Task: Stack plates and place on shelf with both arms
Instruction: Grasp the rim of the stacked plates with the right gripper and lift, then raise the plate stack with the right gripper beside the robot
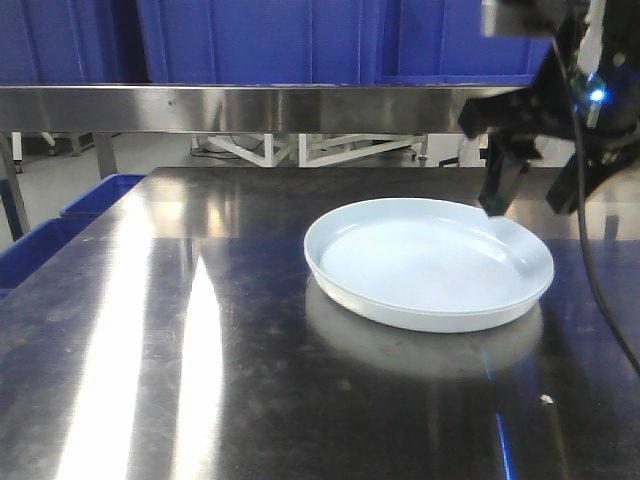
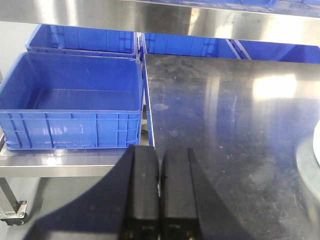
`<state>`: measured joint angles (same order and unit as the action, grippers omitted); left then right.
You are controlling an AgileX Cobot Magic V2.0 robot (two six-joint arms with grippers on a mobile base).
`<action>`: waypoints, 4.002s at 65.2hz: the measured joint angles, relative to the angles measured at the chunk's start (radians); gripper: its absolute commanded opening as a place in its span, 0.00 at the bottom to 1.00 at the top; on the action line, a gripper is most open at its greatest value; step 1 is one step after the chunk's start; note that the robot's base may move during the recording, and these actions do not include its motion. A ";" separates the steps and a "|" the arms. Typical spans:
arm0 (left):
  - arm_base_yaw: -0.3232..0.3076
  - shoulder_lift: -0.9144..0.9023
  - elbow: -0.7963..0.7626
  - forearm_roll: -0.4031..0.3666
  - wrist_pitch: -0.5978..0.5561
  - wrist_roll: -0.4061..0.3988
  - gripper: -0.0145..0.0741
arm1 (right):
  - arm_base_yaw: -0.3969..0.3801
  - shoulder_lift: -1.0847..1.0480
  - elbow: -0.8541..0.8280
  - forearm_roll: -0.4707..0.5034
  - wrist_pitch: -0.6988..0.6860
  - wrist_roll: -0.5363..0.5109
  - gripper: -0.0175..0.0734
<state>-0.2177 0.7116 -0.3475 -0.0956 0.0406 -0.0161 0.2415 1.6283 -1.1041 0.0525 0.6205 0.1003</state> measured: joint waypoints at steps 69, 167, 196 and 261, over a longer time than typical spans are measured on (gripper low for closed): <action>0.000 0.000 0.000 0.000 0.000 0.000 0.26 | 0.000 0.103 -0.007 0.002 -0.011 0.000 0.37; 0.000 0.000 0.000 0.000 -0.002 0.000 0.26 | 0.002 -0.889 0.591 0.002 -0.292 0.000 0.25; 0.000 0.000 0.000 0.000 -0.003 0.000 0.26 | 0.002 -0.957 0.668 0.002 -0.358 0.000 0.25; 0.000 0.000 0.000 0.000 -0.003 0.000 0.26 | 0.002 -0.957 0.668 0.002 -0.355 0.000 0.25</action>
<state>-0.2177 0.7116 -0.3475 -0.0956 0.0381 -0.0161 0.2431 0.6717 -0.4363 0.0544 0.2655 0.1007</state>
